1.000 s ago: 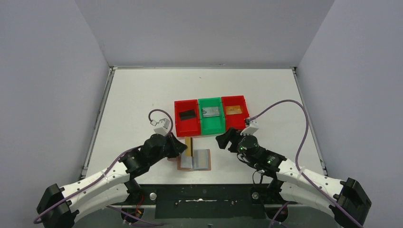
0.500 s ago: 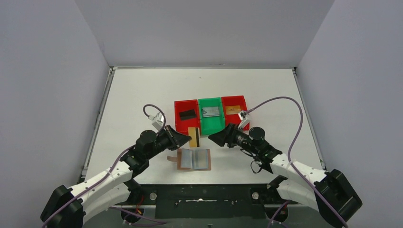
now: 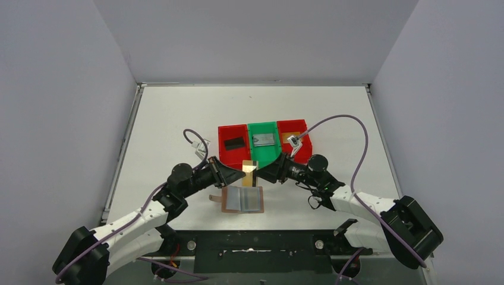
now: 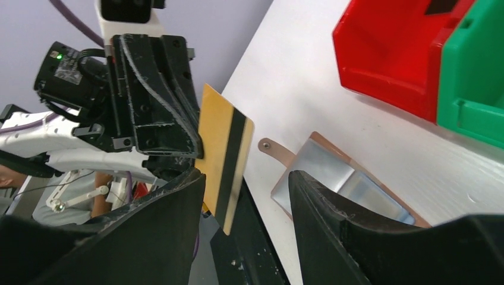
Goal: Take the credit cards out of the card holder
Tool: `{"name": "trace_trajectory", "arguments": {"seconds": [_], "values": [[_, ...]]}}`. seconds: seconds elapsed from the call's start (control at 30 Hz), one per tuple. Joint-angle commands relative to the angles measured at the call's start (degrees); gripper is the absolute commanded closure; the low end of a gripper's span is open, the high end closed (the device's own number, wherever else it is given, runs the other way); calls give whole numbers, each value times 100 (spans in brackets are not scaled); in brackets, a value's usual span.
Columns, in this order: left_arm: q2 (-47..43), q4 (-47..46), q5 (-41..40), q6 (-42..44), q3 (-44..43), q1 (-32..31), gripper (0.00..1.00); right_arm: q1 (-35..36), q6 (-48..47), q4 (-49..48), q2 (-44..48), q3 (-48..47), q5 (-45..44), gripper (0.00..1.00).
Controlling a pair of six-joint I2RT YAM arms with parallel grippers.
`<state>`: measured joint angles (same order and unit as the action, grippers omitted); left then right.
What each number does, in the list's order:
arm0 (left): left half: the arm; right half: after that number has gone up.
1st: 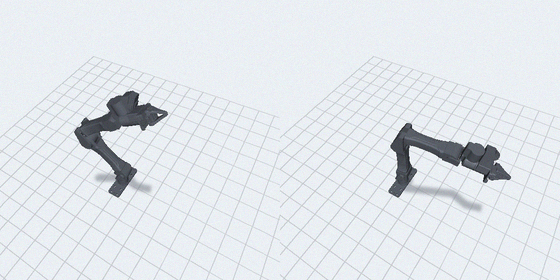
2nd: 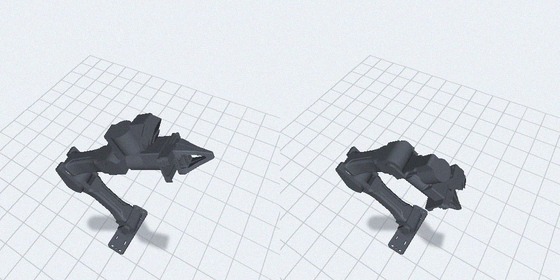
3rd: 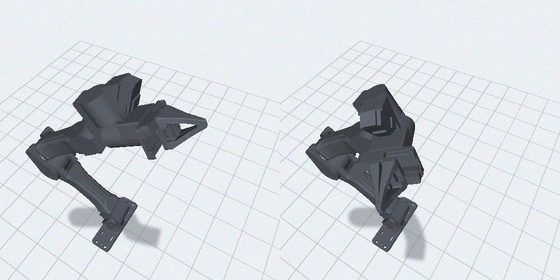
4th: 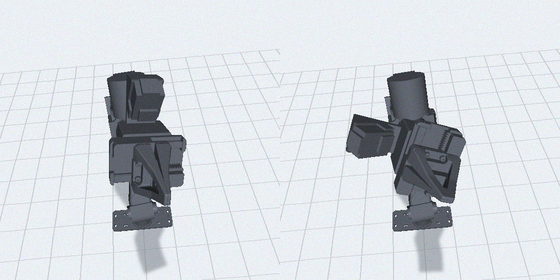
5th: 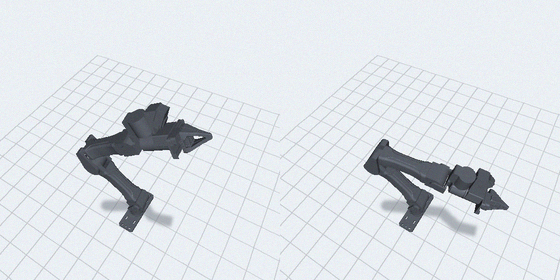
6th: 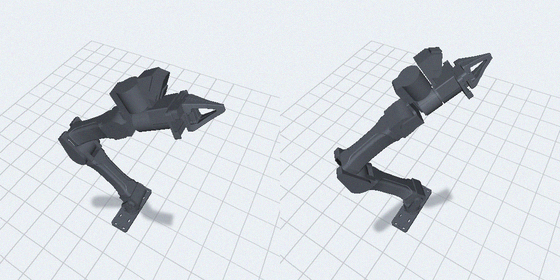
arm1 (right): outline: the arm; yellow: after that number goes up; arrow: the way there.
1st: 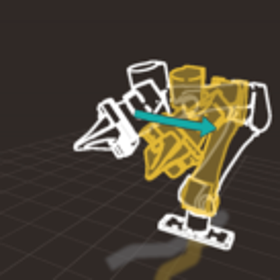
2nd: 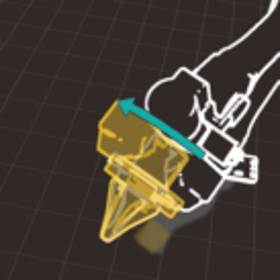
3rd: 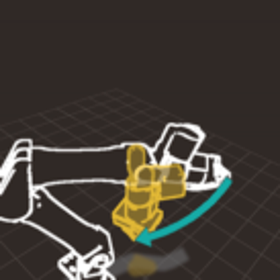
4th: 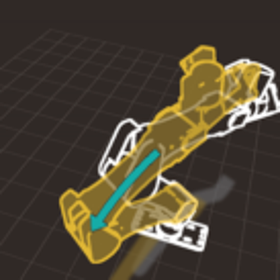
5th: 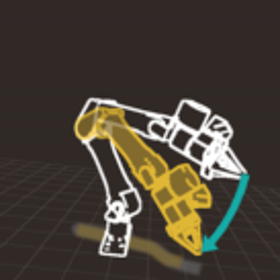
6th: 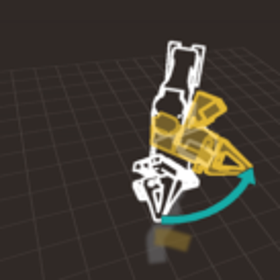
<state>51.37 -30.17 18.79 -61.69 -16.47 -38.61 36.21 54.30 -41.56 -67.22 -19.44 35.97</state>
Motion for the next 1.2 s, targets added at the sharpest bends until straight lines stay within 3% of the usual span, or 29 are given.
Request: {"name": "trace_trajectory", "arguments": {"seconds": [0.0,0.2,0.7,1.03,1.07,1.17], "values": [[25,-642,292,-53,-21,29,100,88,143,-802,-87,-332,332,48],[-37,-700,261,-95,45,28,100,134,360,-1230,-204,-329,565,62],[-175,-908,133,-260,223,29,100,298,353,-1161,-23,-239,623,77],[-364,-636,45,-200,279,28,100,304,97,-611,222,-277,324,100],[-413,-468,11,-145,243,24,94,300,31,-490,267,-298,271,100],[-530,169,-113,120,63,33,62,291,-302,80,468,-395,51,100]]}}
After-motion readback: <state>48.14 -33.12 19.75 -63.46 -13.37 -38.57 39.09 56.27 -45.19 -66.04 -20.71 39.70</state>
